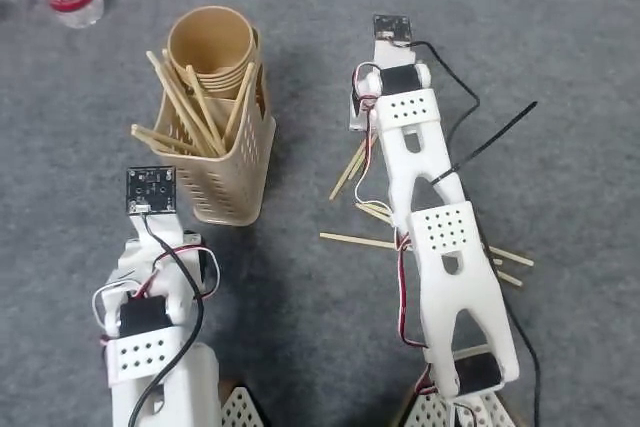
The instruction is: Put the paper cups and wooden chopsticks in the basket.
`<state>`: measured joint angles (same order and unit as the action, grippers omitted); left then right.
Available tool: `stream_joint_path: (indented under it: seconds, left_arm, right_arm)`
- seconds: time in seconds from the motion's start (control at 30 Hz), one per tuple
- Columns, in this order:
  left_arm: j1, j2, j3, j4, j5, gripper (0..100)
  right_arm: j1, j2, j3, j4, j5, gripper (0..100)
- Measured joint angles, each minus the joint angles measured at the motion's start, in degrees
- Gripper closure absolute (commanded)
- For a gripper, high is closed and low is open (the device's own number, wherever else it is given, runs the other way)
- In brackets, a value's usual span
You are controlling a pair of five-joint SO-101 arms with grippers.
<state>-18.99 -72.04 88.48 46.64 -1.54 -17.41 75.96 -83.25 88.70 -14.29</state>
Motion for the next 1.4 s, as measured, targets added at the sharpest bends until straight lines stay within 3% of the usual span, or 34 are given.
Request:
stream_joint_path:
  seconds: [0.27, 0.87, 1.07, 1.4]
  left_arm:
    - [0.0, 0.0, 0.0, 0.0, 0.0, 93]
    - [0.0, 0.0, 0.0, 0.0, 0.0, 93]
    - [0.0, 0.0, 0.0, 0.0, 0.0, 93]
    - [0.0, 0.0, 0.0, 0.0, 0.0, 93]
  right_arm:
    - [0.1, 0.0, 0.0, 1.8, 9.6, 99.1]
    - [2.8, -0.1, -6.8, 11.9, 14.8, 99.2]
    - [5.0, -10.4, -9.8, 12.0, 14.8, 99.2]
    - [0.0, -29.5, -10.2, 12.0, 14.8, 99.2]
